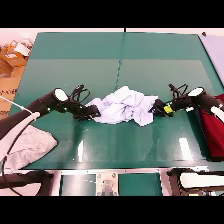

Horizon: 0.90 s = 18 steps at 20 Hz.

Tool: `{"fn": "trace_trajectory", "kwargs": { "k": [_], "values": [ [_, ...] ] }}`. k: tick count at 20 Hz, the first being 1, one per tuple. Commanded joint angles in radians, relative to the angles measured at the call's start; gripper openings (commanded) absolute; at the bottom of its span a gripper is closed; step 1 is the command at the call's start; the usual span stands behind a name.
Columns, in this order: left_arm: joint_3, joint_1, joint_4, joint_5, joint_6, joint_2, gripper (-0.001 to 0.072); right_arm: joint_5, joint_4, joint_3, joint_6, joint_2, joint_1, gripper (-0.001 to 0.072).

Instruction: Fold the shirts.

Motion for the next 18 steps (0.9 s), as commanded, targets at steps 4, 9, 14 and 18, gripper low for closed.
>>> {"fn": "trace_trajectory", "kwargs": {
  "k": [4,9,14,18],
  "values": [
    [0.005,-0.005,-0.004,0.018,0.06,0.005,0.0025,-0.024,0.052,0.011,-0.059,-0.023,0.019,0.0012],
    [0.252,-0.005,0.179,-0.138,0.008,0.112,0.0024,0.108,0.059,0.128,-0.08,0.161,0.019,0.0012],
    [0.701,-0.005,0.31,-0.363,-0.051,0.294,0.0024,0.115,0.059,0.404,-0.059,0.537,0.019,0.0013],
    [1.074,-0.005,0.319,-0.481,-0.046,0.354,0.0025,0.041,0.054,0.619,0.025,0.741,0.011,0.0013]
  ]
}}
